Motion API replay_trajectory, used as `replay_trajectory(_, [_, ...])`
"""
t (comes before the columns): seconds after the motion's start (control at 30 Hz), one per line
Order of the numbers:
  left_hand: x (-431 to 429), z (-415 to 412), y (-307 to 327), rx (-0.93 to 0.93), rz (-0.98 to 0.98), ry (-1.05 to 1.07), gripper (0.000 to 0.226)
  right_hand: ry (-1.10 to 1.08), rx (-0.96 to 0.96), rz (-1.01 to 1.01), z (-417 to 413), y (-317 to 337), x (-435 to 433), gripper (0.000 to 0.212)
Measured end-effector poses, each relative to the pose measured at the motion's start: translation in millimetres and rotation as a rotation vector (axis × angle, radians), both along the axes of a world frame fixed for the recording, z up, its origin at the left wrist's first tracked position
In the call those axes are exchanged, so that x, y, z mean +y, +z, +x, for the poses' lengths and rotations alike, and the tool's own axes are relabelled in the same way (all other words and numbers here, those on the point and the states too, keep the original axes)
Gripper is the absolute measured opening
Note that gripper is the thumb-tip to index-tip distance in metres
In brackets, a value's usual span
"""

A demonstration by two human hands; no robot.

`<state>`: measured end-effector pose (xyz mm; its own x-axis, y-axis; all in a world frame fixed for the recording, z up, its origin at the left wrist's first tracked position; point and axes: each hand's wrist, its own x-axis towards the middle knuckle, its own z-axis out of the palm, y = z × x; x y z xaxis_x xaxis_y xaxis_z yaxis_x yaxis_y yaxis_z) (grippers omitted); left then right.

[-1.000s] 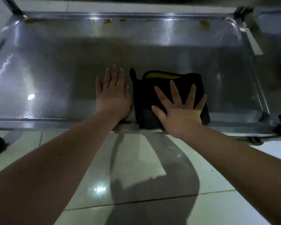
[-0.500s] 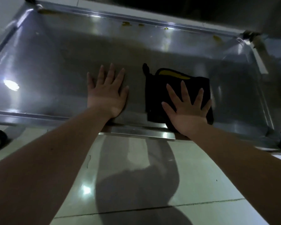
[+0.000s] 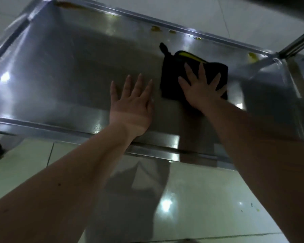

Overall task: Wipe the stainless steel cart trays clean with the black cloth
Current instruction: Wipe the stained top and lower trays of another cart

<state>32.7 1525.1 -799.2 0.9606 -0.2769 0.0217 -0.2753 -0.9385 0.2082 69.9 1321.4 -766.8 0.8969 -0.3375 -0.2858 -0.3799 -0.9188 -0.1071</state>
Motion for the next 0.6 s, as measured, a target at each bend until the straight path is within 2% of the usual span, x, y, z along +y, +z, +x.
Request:
replay_trajectory(0.1, [1,-1,-2,-0.013,-0.011,-0.002,0.057,-0.047,0.029,0.042,37,6,0,0.059])
replay_trajectory(0.2, [0,-1,-1,0.002,-0.011,-0.001,0.057,-0.033,0.056,0.042,30,9,6,0.062])
replay_trajectory(0.33, [-3,-1,0,0.014,0.006,0.007,0.057,0.034,0.067,0.053,-33,9,15,0.061])
replay_trajectory(0.5, [-2,0,1,0.043,0.007,0.017,0.057,0.077,0.088,-0.077,-149,-2,58,0.060])
replay_trajectory(0.6, [8,0,5,0.056,-0.017,-0.020,0.055,0.107,0.085,-0.097,-166,-2,66,0.060])
